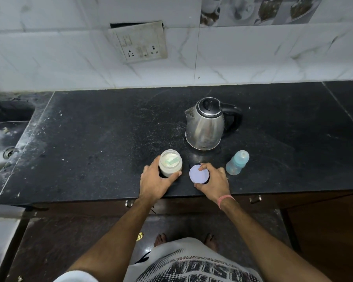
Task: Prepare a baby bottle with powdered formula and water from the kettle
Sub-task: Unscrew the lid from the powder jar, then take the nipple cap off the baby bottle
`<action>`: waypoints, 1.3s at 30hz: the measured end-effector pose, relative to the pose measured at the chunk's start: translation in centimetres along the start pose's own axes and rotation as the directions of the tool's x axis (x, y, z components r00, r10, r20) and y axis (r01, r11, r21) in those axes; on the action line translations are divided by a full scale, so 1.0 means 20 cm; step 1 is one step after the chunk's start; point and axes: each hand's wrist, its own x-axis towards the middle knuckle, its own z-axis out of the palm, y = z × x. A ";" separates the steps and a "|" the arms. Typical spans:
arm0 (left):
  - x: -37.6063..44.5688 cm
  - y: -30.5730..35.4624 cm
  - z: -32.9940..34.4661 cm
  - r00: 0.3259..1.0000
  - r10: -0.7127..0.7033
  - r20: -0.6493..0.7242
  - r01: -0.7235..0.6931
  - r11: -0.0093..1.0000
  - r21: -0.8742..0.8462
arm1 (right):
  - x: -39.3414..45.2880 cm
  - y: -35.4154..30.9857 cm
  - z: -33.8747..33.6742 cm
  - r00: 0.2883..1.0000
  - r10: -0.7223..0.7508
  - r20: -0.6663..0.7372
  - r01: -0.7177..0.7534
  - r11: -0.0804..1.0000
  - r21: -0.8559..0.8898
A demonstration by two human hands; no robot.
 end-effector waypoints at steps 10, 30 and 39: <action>-0.05 0.04 0.06 0.995 -0.091 -0.043 0.084 0.985 -0.149 | 0.00 0.02 0.01 0.997 -0.075 0.021 0.075 0.997 0.022; -0.32 0.64 0.58 0.993 0.116 -0.023 -0.118 0.944 -0.309 | -0.09 -0.03 -0.41 0.873 -0.244 -0.423 0.337 0.928 0.161; -0.13 0.87 0.77 0.982 0.153 0.112 -0.120 0.960 -0.254 | 0.05 0.14 -0.63 0.891 -0.262 -0.371 0.268 0.963 -0.036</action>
